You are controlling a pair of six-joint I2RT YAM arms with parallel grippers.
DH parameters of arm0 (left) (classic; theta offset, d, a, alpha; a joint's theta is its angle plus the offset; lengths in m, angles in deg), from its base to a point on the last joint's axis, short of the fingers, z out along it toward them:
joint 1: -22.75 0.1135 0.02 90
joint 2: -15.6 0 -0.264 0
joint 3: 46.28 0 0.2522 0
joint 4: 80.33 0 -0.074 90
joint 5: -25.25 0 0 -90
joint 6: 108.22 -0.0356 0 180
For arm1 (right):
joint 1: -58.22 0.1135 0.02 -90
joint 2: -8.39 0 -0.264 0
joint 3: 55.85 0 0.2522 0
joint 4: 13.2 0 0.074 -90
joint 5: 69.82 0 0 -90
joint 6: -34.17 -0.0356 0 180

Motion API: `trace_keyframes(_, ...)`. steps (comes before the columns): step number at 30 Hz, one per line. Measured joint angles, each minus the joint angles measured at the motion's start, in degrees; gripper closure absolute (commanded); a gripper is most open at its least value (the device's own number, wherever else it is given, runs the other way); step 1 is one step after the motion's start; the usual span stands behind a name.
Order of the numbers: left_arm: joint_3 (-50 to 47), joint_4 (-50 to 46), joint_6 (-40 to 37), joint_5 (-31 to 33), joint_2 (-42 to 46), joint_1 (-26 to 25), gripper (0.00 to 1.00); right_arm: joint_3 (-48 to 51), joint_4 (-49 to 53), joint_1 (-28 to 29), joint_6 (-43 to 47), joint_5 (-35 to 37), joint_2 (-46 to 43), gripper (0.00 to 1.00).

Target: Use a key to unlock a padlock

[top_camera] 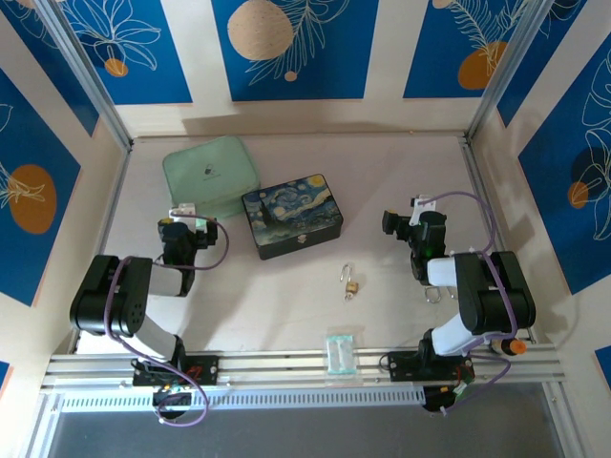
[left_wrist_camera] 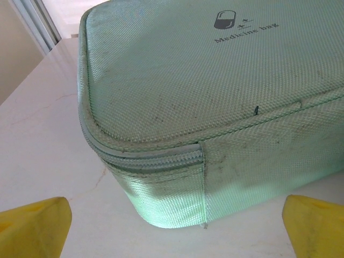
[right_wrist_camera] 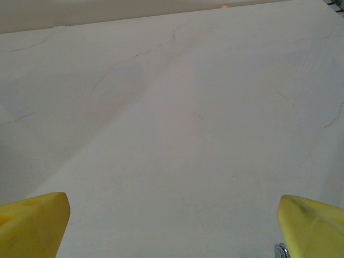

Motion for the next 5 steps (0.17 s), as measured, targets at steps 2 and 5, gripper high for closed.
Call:
trace_keyframes(2,0.0,0.04,0.0,0.0,0.0,0.0,0.0,0.0,0.0,0.0,-0.02,-0.07,0.0,0.01)
trace_keyframes(5,0.0,0.07,0.0,0.0,0.0,0.0,0.0,0.0,0.02,-0.13,-0.02,-0.9,0.0,0.01)
